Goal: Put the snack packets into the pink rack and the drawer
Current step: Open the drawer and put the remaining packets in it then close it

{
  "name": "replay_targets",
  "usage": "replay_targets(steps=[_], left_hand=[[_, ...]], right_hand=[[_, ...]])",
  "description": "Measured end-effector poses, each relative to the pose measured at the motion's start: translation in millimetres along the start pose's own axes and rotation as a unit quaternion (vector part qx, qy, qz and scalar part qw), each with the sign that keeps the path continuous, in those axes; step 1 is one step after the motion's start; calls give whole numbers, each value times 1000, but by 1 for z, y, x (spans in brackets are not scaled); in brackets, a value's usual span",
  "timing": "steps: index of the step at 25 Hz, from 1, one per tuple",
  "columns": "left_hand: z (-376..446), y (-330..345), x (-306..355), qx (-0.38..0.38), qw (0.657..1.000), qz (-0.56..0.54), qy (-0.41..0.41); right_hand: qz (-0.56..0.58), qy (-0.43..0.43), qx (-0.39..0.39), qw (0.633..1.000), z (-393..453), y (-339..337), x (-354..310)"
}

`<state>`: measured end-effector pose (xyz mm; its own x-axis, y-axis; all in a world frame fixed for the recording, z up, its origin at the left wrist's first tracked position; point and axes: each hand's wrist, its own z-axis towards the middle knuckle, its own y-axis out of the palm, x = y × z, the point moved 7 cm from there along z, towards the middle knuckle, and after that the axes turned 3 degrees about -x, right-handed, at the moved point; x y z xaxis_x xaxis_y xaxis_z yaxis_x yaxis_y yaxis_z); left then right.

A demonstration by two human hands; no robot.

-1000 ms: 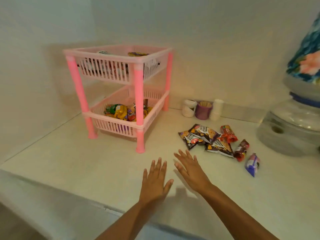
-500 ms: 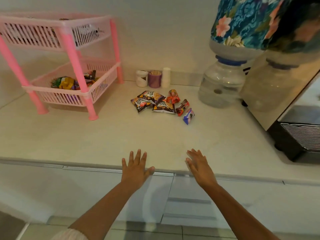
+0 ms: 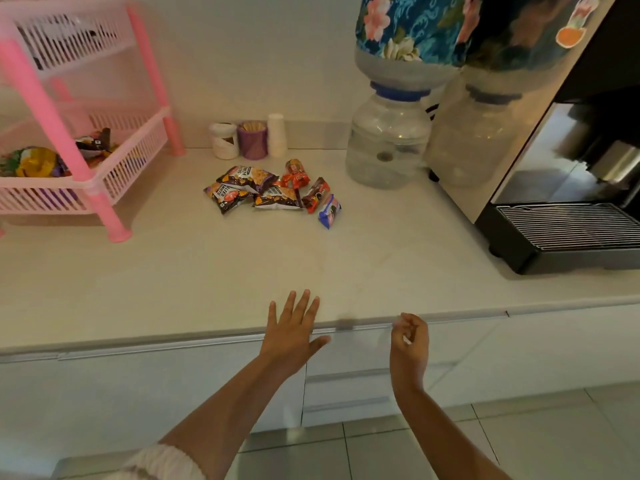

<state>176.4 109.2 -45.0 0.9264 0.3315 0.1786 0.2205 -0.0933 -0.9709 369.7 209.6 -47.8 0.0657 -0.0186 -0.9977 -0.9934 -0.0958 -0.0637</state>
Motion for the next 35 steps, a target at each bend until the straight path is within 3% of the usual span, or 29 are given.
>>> replay_targets(steps=[2,4,9,17,18,20,22,24,27,28,29,35], left_hand=[[9,0,15,5,1000,10,16],[14,1,22,-5,999,28,15],[18,5,22,19,999,49,15],[6,17,42,14,997,74,7],[4,20,48,11,997,73,16],[-3,25,58,19,996,75,48],[-13,33,65,15,995,76,63],[-23,36,71,13,996,74,57],[-32,39,78,13,995,64,81],[-34,42,78,0,995,55,82],[-37,43,78,-6,995,53,82],[-62,50,88,-16,995,31,94]], right_hand=[[96,149,40,983,8,0,30],[193,250,24,948,16,9,49],[348,307,-47,885,19,23,47],[258,330,-99,903,11,0,44],[231,322,-108,912,8,-5,44],[55,242,-96,964,3,-29,40],[-164,69,-18,984,3,-62,16],[-330,-95,-34,939,7,-67,-9],[-549,-149,-228,790,15,-41,8],[-583,-156,-255,756,14,-39,15],[-599,-153,-262,741,13,-40,21],[-601,-151,-255,743,-18,-61,13]])
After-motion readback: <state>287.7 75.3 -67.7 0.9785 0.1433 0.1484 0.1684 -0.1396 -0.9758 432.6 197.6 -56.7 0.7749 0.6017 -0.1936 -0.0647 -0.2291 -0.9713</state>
